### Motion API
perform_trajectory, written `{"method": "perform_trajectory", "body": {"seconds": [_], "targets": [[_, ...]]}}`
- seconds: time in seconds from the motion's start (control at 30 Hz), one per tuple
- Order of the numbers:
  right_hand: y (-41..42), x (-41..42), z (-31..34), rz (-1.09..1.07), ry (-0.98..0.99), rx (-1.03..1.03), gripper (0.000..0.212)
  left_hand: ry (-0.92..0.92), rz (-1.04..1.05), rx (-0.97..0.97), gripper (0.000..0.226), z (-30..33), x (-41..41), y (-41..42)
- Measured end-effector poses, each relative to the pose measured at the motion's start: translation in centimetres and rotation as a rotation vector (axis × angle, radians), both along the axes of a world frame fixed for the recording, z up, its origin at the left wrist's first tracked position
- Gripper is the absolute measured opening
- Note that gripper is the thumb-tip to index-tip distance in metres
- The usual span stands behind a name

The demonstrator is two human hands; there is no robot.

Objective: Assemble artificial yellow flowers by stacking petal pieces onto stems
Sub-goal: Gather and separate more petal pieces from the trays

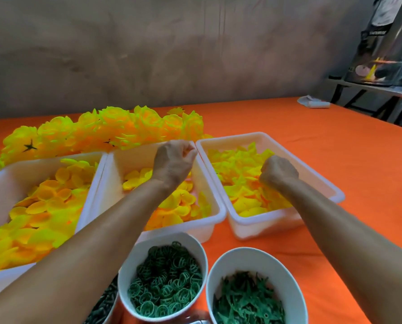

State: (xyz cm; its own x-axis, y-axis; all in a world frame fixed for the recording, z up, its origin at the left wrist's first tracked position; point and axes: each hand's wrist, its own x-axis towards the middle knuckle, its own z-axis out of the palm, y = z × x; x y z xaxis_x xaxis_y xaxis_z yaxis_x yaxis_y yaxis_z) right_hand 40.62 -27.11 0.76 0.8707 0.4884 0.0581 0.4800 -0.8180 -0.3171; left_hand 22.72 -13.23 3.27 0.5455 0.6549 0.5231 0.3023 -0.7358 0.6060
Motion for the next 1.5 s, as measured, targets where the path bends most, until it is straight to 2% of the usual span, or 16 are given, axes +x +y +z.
{"method": "perform_trajectory", "body": {"seconds": [0.17,0.3,0.47,0.67,0.8,0.87,1.0,1.07,1.13,1.2,1.33,1.5], "targets": [[0.6,0.6,-0.4,0.022,-0.039,-0.063,0.027,-0.009,-0.04,-0.031,0.017,-0.9,3.0,-0.6],[0.7,0.7,-0.2,0.036,-0.092,-0.027,0.025,-0.034,-0.041,-0.025,0.017,-2.4,3.9,-0.8],[1.1,0.6,0.9,0.054,-0.238,0.227,0.027,-0.082,-0.065,0.035,0.016,-4.0,3.9,-0.7],[1.0,0.6,0.8,0.061,-0.287,0.489,0.021,-0.126,-0.064,0.066,0.014,-4.6,3.8,-0.3],[0.4,1.1,1.1,0.021,-0.395,0.577,0.017,-0.127,-0.062,0.072,0.015,-4.7,4.0,-0.3],[0.3,1.3,1.7,0.031,-0.375,0.647,0.016,-0.127,-0.06,0.077,0.015,-4.8,4.0,-0.2],[0.6,1.1,2.4,0.062,-0.067,0.937,0.009,-0.138,-0.066,0.086,0.016,-4.8,3.9,-0.3],[1.0,0.4,2.3,0.11,0.227,1.075,0.002,-0.152,-0.074,0.069,0.017,-4.8,4.0,-0.4],[1.6,-0.4,1.5,0.152,0.526,1.161,0.008,-0.192,-0.082,0.007,0.019,-4.7,4.0,-0.5],[2.1,-1.4,0.7,0.192,0.711,1.18,0.007,-0.223,-0.087,-0.073,0.028,-4.4,4.0,-0.7],[2.5,-2.2,-0.1,0.275,0.933,1.231,0.007,-0.224,-0.153,-0.256,0.042,-4.3,4.0,-0.9],[2.5,-2.2,-0.3,0.354,0.992,1.213,0.016,-0.304,-0.306,-0.512,0.017,-4.2,4.0,-0.9]]}}
